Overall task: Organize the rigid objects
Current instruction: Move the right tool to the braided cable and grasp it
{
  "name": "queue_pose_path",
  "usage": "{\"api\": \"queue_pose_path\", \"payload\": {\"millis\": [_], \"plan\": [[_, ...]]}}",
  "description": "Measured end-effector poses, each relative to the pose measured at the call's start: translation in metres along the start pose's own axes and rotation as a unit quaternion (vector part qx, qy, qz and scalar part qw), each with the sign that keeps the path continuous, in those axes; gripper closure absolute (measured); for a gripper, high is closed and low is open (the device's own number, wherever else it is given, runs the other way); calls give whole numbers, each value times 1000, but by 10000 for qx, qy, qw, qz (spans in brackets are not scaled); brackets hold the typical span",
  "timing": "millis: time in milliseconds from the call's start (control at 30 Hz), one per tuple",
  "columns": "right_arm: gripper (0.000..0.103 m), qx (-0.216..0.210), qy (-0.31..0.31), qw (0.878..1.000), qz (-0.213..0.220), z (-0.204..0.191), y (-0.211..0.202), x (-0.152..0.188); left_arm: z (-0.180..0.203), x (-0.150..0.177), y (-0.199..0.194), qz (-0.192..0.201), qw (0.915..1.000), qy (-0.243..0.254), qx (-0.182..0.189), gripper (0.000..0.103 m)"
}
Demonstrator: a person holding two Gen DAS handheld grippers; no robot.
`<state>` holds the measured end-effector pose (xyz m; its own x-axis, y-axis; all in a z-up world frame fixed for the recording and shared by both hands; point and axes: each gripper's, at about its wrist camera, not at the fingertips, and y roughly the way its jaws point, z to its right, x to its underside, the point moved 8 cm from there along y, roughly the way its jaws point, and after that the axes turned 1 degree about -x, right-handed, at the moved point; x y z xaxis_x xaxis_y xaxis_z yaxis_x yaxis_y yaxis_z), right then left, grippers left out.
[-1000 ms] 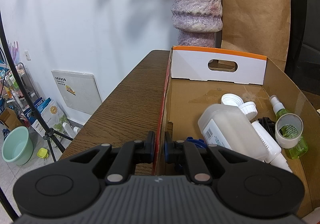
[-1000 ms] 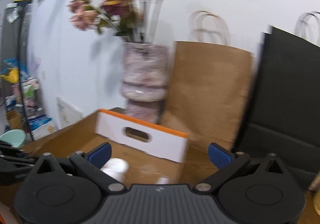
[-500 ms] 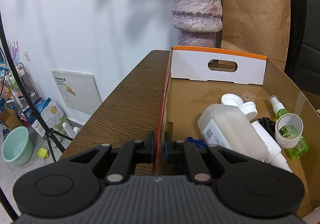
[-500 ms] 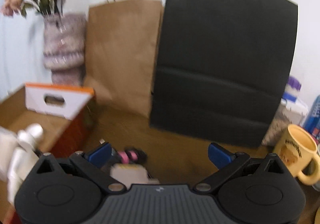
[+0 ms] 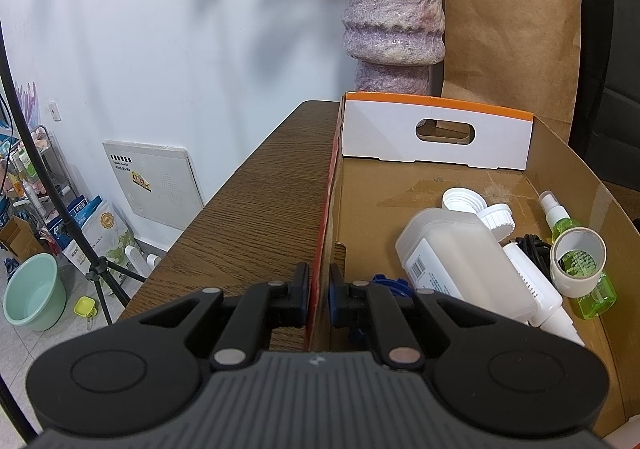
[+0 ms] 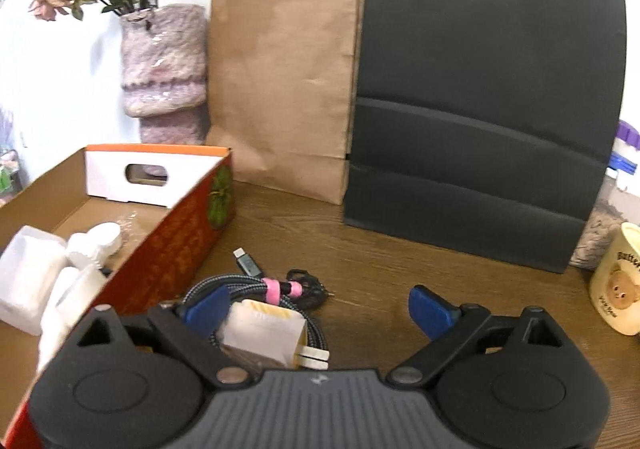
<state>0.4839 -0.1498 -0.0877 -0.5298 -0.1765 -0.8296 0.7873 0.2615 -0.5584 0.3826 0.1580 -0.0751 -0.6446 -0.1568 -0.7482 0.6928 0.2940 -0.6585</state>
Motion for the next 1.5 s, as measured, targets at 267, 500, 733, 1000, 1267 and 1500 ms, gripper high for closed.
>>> {"api": "queue_pose_path", "payload": {"millis": [267, 500, 733, 1000, 1267, 1500], "plan": [[20, -143, 24, 9999, 37, -8, -6, 1, 0, 0, 0, 0, 10000, 1, -1, 93], [40, -501, 150, 9986, 21, -12, -8, 5, 0, 0, 0, 1, 10000, 3, -3, 93], [64, -814, 356, 9960, 2, -20, -11, 5, 0, 0, 0, -1, 10000, 1, -2, 93], [103, 283, -270, 9978, 542, -7, -25, -10, 0, 0, 0, 0, 10000, 1, -3, 93], [67, -62, 39, 9997, 231, -2, -16, -8, 0, 0, 0, -1, 10000, 0, -3, 93], [29, -240, -132, 9993, 248, -17, -27, -7, 0, 0, -1, -1, 10000, 0, -3, 93]]}}
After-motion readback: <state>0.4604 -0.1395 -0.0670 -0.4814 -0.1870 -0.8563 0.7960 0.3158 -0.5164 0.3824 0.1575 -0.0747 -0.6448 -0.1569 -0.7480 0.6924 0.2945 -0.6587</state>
